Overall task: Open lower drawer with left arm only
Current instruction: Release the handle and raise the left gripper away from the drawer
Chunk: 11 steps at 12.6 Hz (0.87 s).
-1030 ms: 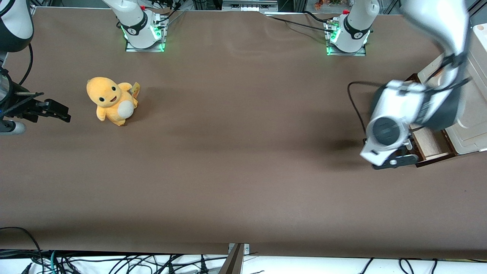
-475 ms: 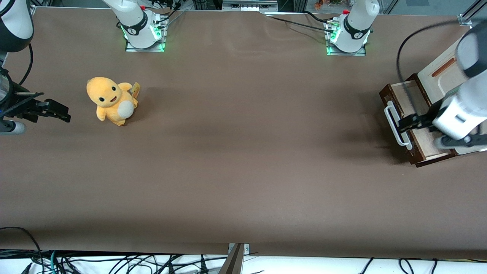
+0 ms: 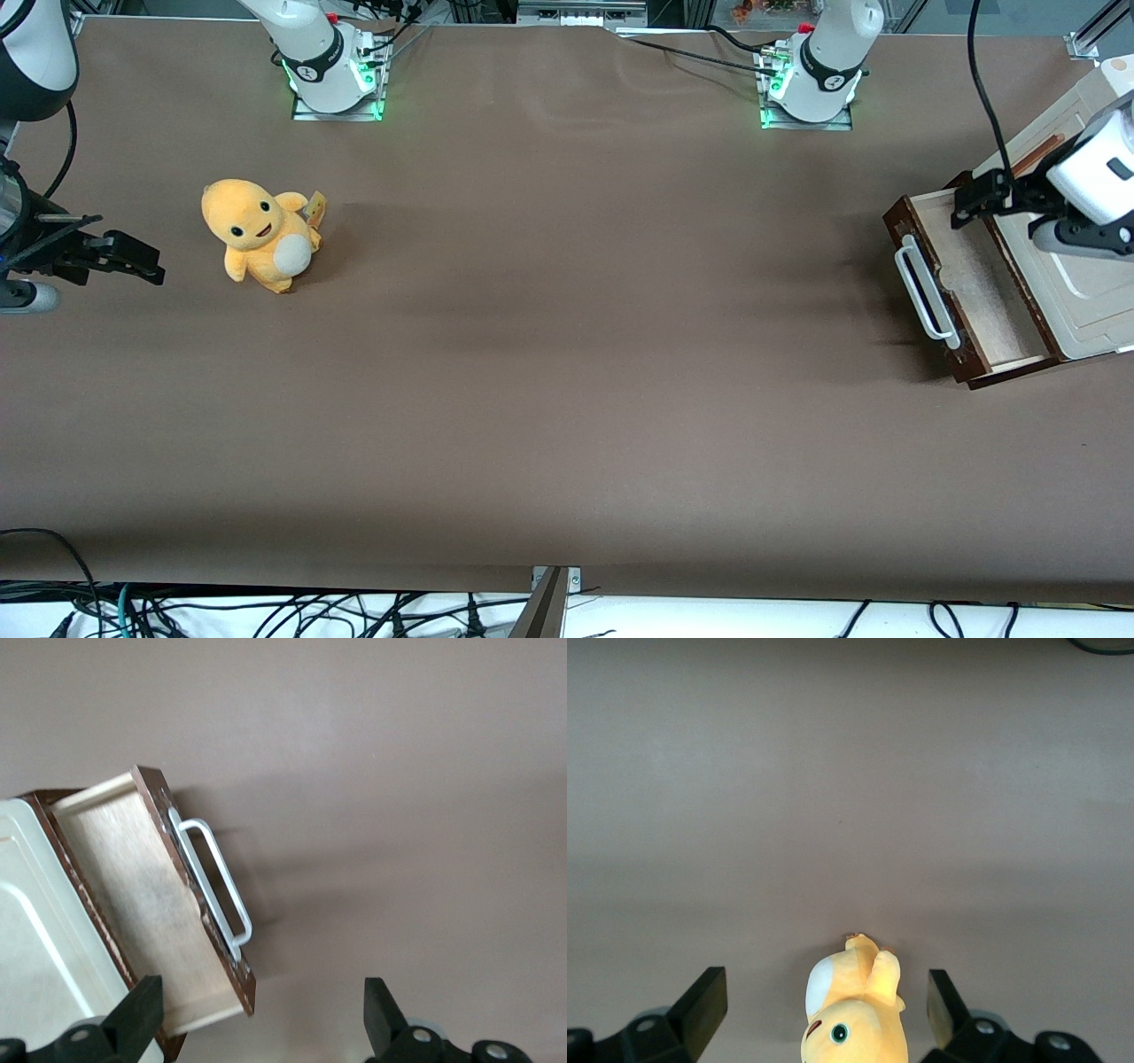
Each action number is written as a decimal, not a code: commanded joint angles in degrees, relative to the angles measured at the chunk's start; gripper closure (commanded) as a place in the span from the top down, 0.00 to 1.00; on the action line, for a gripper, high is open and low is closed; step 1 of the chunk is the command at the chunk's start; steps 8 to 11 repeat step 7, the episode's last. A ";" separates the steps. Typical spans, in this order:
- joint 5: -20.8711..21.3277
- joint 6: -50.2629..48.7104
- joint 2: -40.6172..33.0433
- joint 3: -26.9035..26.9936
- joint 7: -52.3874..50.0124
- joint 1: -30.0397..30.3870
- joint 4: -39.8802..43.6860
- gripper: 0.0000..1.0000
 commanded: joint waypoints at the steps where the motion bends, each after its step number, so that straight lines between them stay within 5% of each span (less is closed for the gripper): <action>1: -0.29 -2.55 -0.82 -0.68 1.63 0.07 0.30 1.00; 11: -0.37 -2.64 -0.82 -0.95 1.89 0.16 0.21 1.00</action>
